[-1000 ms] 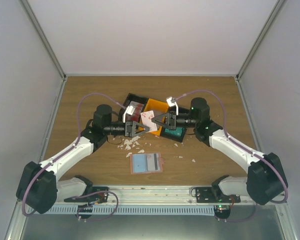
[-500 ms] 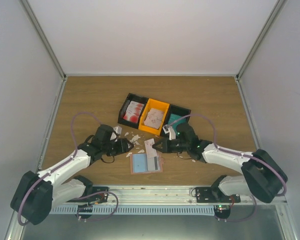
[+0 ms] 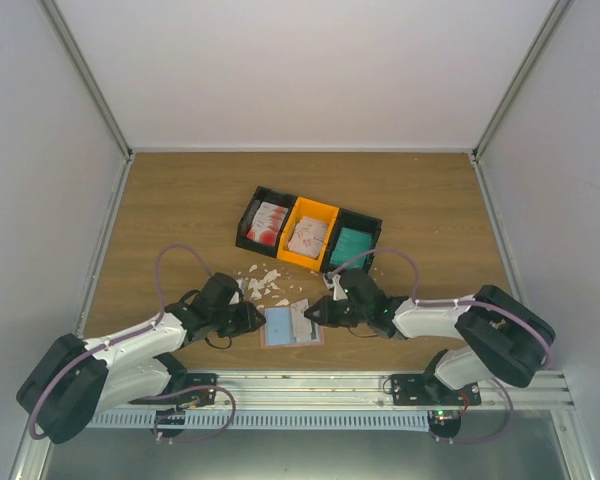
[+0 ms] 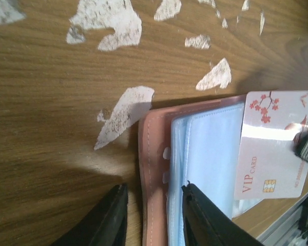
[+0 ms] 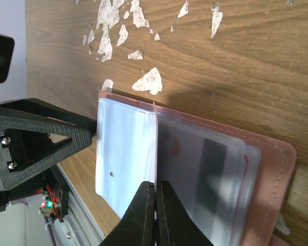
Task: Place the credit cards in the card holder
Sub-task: Insert the credit card into the card holder.
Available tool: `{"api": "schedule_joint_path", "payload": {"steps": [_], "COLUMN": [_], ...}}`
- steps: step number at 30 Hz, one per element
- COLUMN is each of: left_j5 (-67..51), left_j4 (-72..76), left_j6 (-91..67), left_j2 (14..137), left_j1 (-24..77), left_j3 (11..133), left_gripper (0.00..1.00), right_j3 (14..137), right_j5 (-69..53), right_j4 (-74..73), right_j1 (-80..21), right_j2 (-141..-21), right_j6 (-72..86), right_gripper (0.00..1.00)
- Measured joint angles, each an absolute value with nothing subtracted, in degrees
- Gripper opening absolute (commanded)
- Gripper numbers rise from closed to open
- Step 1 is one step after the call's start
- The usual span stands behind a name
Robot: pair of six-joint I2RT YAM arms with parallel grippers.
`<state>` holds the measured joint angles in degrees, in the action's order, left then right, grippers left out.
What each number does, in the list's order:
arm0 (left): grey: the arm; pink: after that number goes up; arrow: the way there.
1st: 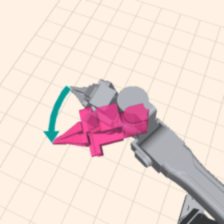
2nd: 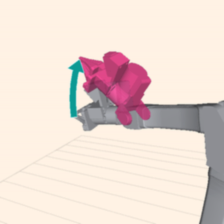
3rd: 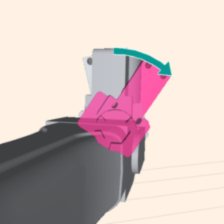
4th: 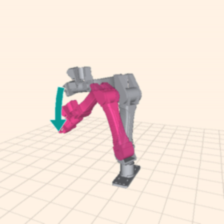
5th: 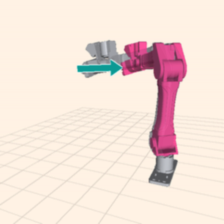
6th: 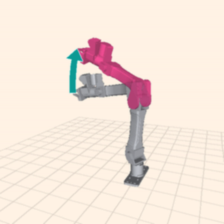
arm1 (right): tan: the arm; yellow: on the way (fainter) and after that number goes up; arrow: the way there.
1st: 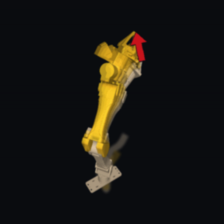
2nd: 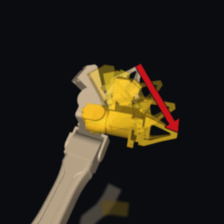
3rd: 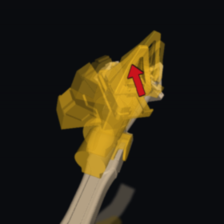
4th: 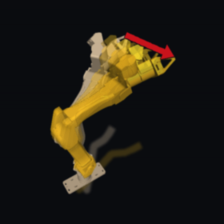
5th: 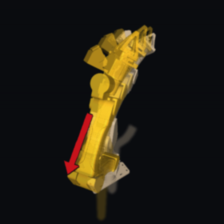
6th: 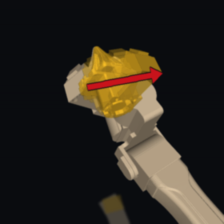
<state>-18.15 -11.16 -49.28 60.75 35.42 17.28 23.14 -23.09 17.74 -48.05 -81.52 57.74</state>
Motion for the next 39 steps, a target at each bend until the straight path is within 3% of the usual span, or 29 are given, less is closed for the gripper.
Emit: {"api": "schedule_joint_path", "payload": {"steps": [8, 17, 39], "left_j5": [-17.2, -16.5, -8.1], "left_j4": [-8.9, -5.7, 3.9], "left_j6": [-52.3, -55.5, -66.0], "left_j2": [61.1, 61.5, 64.5], "left_j1": [38.2, 42.0, 48.0], "left_j3": [15.8, 14.7, 13.5], "left_gripper": [0.11, 0.00, 0.00], "right_j3": [20.0, 15.9, 10.3], "right_j5": [-24.1, -26.4, -24.6], "right_j4": [26.7, 36.2, 31.6], "right_j1": [-48.7, -48.9, -46.6], "right_j2": [-84.8, -87.4, -77.9], "right_j6": [60.8, 65.0, 67.5], "right_gripper": [0.00, 0.00, 0.01]}}
